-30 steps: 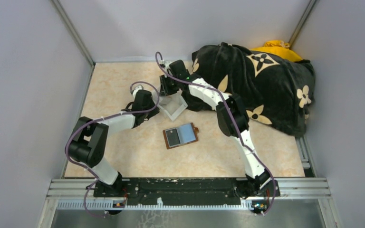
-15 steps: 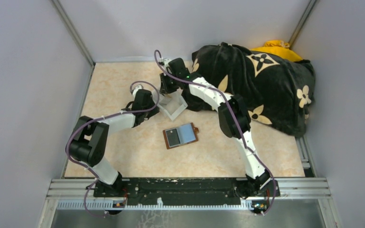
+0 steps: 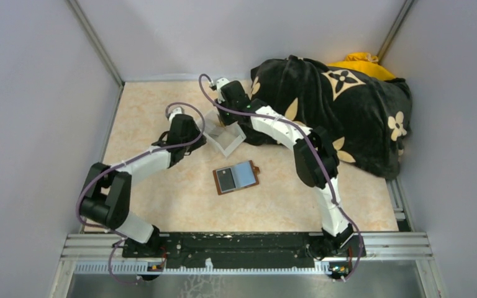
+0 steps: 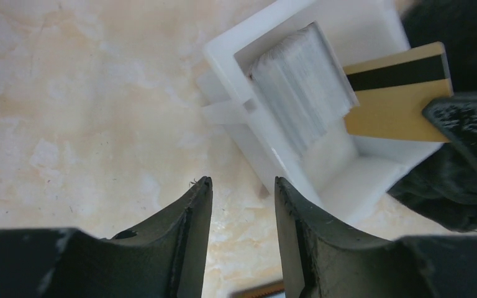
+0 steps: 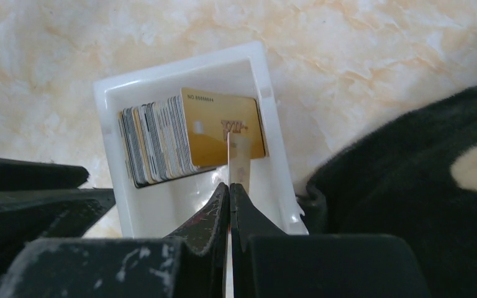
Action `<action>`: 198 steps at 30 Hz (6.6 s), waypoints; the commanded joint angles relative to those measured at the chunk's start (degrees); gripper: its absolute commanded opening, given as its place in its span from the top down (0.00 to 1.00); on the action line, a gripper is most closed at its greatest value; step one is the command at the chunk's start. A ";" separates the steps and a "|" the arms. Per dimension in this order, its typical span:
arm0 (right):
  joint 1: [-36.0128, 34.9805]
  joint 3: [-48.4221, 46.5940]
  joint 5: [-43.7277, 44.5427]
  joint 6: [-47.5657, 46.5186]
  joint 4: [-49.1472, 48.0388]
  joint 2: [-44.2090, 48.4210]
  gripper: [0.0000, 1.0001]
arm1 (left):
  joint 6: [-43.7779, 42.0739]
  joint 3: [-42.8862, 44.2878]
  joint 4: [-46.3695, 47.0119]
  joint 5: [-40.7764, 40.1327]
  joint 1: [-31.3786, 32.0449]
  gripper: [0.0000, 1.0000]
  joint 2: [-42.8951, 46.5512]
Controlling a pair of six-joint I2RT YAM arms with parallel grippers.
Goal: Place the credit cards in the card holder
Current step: Pick up the credit card from the storage box, then insert the credit card into the card holder.
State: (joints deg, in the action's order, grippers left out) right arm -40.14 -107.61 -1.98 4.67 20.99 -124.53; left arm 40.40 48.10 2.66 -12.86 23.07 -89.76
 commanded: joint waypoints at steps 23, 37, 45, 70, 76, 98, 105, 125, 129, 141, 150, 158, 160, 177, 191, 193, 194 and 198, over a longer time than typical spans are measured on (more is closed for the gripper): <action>-0.59 50.95 -21.29 15.55 -8.88 53.35 1.00 | -13.77 -21.06 27.43 52.50 0.13 0.45 29.29; 1.97 60.04 -31.24 21.77 -15.98 57.55 1.00 | -19.85 -17.05 21.67 60.80 8.15 0.46 21.18; 2.94 60.77 -34.17 22.56 -17.54 57.07 1.00 | -20.21 -16.55 21.63 61.53 8.75 0.51 19.20; 6.04 62.39 -14.18 19.96 -16.03 56.66 0.65 | 0.98 -29.82 31.28 31.24 9.04 1.00 19.37; 5.03 63.66 -9.28 19.06 -17.32 55.16 0.65 | 11.53 -35.17 34.90 18.91 10.98 1.00 20.91; 0.36 61.61 -3.84 17.76 -20.02 41.65 0.83 | 23.61 -30.11 34.10 6.85 19.53 1.00 13.06; -0.94 60.65 -3.47 17.57 -20.81 38.23 0.84 | 23.63 -29.73 32.94 6.53 19.72 1.00 12.15; -1.34 58.54 -2.62 17.13 -20.55 32.42 0.85 | 20.99 -28.48 32.46 9.47 19.64 1.00 8.41; -1.34 58.25 -2.63 17.20 -20.55 31.43 0.85 | 20.81 -28.85 32.00 9.53 19.64 1.00 8.56; -1.32 58.31 -2.77 17.65 -20.85 30.38 0.85 | 24.88 -31.58 33.99 9.35 19.64 1.00 7.13; -1.50 58.31 -2.77 17.92 -20.96 28.59 0.86 | 27.94 -33.48 34.08 9.33 19.64 1.00 7.33; -1.69 58.35 -2.67 17.92 -20.85 28.19 0.86 | 29.79 -36.58 42.79 9.24 19.64 1.00 6.91; -1.70 58.46 -2.53 17.92 -20.89 28.14 0.86 | 29.73 -36.75 42.73 9.15 19.64 1.00 7.55; -1.70 58.57 -0.48 18.19 -19.76 29.16 0.86 | 29.17 -37.60 46.14 9.41 19.64 1.00 8.16; -1.69 58.92 -0.48 18.15 -19.74 29.19 0.86 | 29.21 -37.09 49.99 9.22 19.64 1.00 4.96; -1.68 58.92 -0.45 18.18 -19.76 29.24 0.86 | 29.29 -37.23 49.99 9.07 19.64 1.00 4.78; -1.69 58.94 -0.50 18.15 -19.76 29.17 0.86 | 29.41 -37.30 50.16 8.85 19.64 1.00 4.72; -1.69 58.92 -0.52 18.17 -19.81 28.97 0.86 | 30.32 -38.32 51.47 8.13 19.64 1.00 4.55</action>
State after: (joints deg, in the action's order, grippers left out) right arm -41.25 -48.12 -4.14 22.76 0.36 -95.33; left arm 69.89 10.94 50.46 -3.60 42.39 -84.64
